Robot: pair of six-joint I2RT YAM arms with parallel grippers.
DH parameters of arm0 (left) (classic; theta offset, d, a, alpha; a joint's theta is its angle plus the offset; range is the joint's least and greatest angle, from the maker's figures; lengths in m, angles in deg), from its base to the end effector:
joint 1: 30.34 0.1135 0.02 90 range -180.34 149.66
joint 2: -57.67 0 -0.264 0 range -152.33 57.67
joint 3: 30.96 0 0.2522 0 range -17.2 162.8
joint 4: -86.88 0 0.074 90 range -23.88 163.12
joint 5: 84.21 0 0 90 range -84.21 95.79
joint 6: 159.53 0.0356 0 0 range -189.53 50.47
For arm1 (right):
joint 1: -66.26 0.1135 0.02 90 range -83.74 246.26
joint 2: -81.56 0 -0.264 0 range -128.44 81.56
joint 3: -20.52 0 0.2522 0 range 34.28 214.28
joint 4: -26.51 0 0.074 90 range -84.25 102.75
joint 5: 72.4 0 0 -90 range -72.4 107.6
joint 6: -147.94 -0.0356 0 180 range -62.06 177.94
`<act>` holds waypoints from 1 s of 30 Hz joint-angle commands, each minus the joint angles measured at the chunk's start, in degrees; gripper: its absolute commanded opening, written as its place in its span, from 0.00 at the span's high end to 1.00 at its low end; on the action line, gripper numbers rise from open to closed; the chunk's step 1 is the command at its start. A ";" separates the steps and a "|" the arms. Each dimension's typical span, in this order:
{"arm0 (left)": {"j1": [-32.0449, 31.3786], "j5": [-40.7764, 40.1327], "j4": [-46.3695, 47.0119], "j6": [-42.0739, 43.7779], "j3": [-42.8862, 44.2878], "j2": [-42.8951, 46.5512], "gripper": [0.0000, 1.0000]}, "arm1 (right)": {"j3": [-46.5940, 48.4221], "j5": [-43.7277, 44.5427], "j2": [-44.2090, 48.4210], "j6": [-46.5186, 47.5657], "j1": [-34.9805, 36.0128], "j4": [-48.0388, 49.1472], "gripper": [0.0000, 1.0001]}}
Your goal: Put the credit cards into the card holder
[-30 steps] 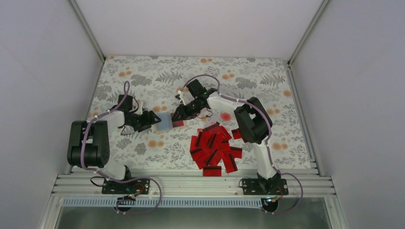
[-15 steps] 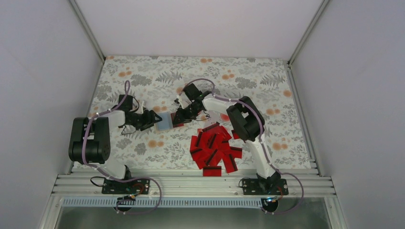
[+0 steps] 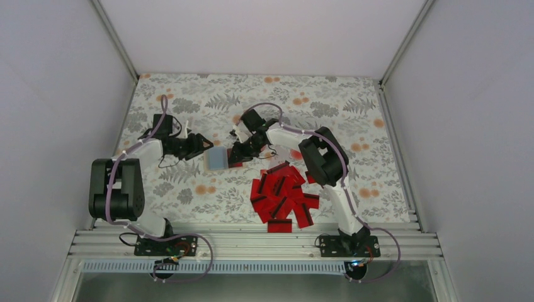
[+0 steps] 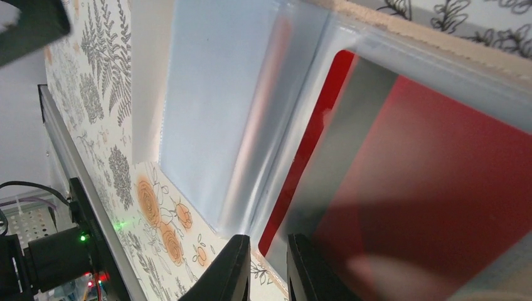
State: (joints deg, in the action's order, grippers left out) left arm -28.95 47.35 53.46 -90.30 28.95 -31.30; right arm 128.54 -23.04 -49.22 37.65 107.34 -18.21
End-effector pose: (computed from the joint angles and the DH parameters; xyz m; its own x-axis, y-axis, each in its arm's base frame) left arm 0.2827 -0.0168 0.1657 -0.9312 -0.2880 -0.2234 -0.0448 0.6988 -0.7140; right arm 0.3343 0.3222 0.1225 -0.8912 -0.4278 -0.1506 -0.4026 0.5932 0.6971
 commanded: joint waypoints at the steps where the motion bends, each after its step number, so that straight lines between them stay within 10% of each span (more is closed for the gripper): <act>1: -0.37 2.40 -1.59 1.22 2.84 0.33 0.39 | 1.99 3.31 -2.06 0.33 0.40 -2.91 0.83; 11: -0.70 -13.03 -8.80 4.75 5.05 -0.49 0.33 | 2.77 3.08 -2.34 0.12 0.38 -3.41 0.84; 30: -0.77 4.48 3.74 3.68 -1.79 -8.80 0.23 | 2.93 2.14 -3.92 1.58 0.23 -4.88 0.85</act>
State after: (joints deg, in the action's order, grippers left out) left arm -29.69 47.59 54.94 -86.54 28.73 -38.34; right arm 130.96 -22.78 -50.49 38.06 107.34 -20.33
